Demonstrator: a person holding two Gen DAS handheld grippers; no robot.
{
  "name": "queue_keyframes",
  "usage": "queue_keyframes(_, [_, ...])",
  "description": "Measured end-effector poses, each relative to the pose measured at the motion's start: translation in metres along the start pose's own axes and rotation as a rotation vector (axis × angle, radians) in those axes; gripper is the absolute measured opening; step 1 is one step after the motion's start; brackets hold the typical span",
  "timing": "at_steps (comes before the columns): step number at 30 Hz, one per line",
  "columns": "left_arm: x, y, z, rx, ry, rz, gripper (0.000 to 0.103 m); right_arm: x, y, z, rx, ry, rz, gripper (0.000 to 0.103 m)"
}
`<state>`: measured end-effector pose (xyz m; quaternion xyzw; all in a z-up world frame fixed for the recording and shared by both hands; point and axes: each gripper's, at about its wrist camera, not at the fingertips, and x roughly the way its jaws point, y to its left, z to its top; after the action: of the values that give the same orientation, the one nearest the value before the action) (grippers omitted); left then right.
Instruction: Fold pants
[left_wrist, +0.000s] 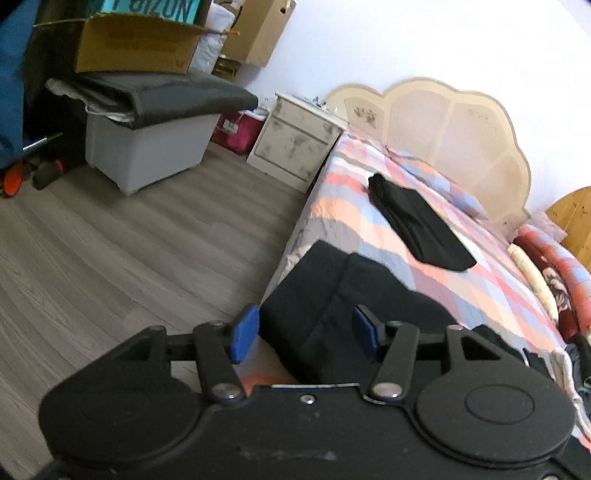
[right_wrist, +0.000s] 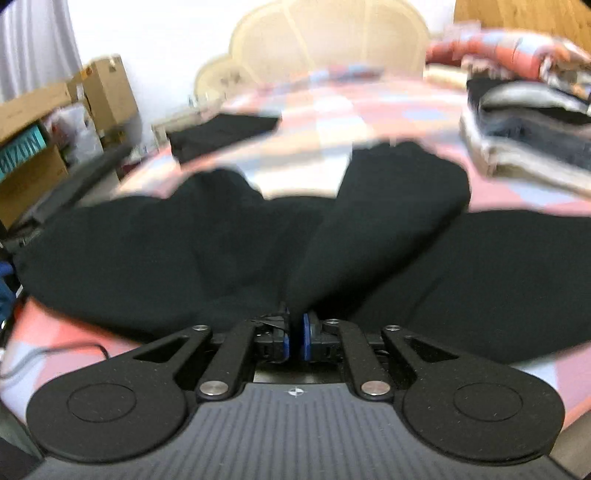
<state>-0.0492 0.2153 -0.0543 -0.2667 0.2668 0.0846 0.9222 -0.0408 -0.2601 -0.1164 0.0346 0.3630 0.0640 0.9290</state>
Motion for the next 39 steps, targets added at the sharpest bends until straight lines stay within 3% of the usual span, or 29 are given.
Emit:
queue_keyframes(1, [-0.005, -0.002, -0.001, 0.0, -0.002, -0.007, 0.055, -0.002, -0.003, -0.001, 0.011, -0.017, 0.013, 0.014])
queue_keyframes(3, [-0.016, -0.01, -0.001, 0.024, 0.005, -0.027, 0.055, -0.014, -0.011, 0.001, 0.04, -0.045, 0.041, 0.025])
queue_keyframes(5, [-0.026, -0.02, 0.003, 0.061, -0.001, -0.044, 0.055, -0.034, -0.016, 0.005, 0.06, -0.094, 0.028, 0.046])
queue_keyframes(7, [-0.036, -0.034, 0.005, 0.103, -0.011, -0.085, 0.055, -0.054, -0.019, 0.016, 0.063, -0.168, 0.009, 0.051])
queue_keyframes(9, [-0.039, -0.053, 0.004, 0.152, -0.009, -0.144, 0.055, -0.065, -0.019, 0.033, 0.037, -0.236, -0.041, 0.074])
queue_keyframes(10, [-0.038, -0.064, 0.003, 0.182, 0.004, -0.175, 0.055, -0.064, -0.017, 0.044, 0.022, -0.256, -0.065, 0.091])
queue_keyframes(11, [-0.034, -0.072, 0.001, 0.206, 0.02, -0.2, 0.057, -0.059, -0.017, 0.055, 0.0, -0.272, -0.075, 0.096])
queue_keyframes(18, [0.032, -0.126, -0.02, 0.276, 0.163, -0.323, 0.056, 0.027, -0.003, 0.12, -0.081, -0.182, -0.099, 0.093])
queue_keyframes(21, [0.065, -0.152, -0.025, 0.282, 0.224, -0.389, 0.055, 0.057, 0.002, 0.133, -0.121, -0.142, -0.129, 0.093])
queue_keyframes(27, [0.13, -0.198, -0.046, 0.343, 0.336, -0.466, 0.043, 0.104, -0.006, 0.148, -0.129, -0.061, -0.213, 0.093])
queue_keyframes(33, [0.174, -0.223, -0.064, 0.37, 0.382, -0.467, 0.043, 0.151, -0.009, 0.152, -0.18, 0.029, -0.293, 0.094])
queue_keyframes(36, [0.193, -0.23, -0.076, 0.416, 0.377, -0.422, 0.044, 0.163, -0.007, 0.15, -0.22, 0.028, -0.321, 0.095])
queue_keyframes(37, [0.202, -0.229, -0.082, 0.418, 0.398, -0.406, 0.043, 0.165, -0.006, 0.15, -0.22, 0.026, -0.323, 0.084])
queue_keyframes(38, [0.206, -0.224, -0.086, 0.403, 0.394, -0.411, 0.041, 0.164, -0.008, 0.151, -0.207, 0.024, -0.316, 0.049])
queue_keyframes(39, [0.207, -0.221, -0.086, 0.388, 0.387, -0.416, 0.039, 0.163, -0.011, 0.153, -0.189, 0.025, -0.325, 0.034])
